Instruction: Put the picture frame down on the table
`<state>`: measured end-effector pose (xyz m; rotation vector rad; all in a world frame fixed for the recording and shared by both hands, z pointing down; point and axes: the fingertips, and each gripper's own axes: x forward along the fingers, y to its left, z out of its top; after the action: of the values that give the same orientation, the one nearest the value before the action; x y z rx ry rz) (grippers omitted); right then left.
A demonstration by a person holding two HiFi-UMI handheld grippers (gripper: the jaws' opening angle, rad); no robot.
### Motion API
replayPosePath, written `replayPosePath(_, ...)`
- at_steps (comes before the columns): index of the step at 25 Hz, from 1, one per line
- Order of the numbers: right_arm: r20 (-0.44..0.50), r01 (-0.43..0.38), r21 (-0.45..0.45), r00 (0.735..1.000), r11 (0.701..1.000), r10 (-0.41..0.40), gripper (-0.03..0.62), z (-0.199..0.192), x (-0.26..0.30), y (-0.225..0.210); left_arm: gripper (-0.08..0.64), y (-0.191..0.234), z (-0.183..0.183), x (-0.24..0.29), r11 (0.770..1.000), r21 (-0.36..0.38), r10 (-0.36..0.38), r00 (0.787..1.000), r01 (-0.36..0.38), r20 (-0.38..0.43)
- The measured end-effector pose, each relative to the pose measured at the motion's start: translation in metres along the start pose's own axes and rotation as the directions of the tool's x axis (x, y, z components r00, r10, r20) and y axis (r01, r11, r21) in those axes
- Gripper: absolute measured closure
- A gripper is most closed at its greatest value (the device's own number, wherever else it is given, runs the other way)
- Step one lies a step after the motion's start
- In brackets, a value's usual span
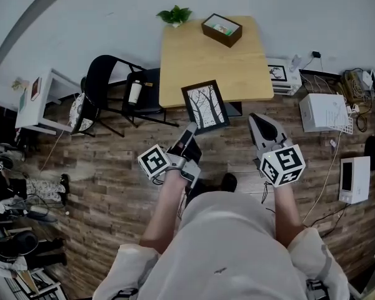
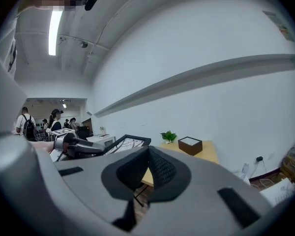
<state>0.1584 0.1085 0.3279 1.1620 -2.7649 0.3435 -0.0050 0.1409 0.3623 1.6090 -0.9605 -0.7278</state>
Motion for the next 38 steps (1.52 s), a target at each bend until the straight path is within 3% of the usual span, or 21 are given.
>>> replayPosePath(8,-0.026,-0.013,0.028,1.0,1.0,0.014,0.594,-0.016,-0.012,-0.009,0.494,0.002,-0.016,0.009,1.0,-0.007,0.009,1.0,-0.009,-0.014)
replayPosePath(16,-0.045,-0.026,0.05,0.999,0.998,0.029,0.594,-0.023,0.002,-0.005,0.494,0.016,-0.008,0.006,0.999,-0.027,0.032,0.999,-0.032,-0.011)
replayPosePath(30,-0.08,0.007,0.038,0.997,0.999,-0.004,0.594,-0.019,0.071,-0.016,0.495,0.051,0.051,0.038,0.997,-0.067,0.02,0.999,-0.022,-0.029)
replayPosePath(38,-0.096,0.052,0.044,0.994,0.998,-0.047,0.594,0.007,0.141,-0.049,0.495,0.069,0.114,0.099,0.995,-0.095,0.017,0.998,-0.024,-0.065)
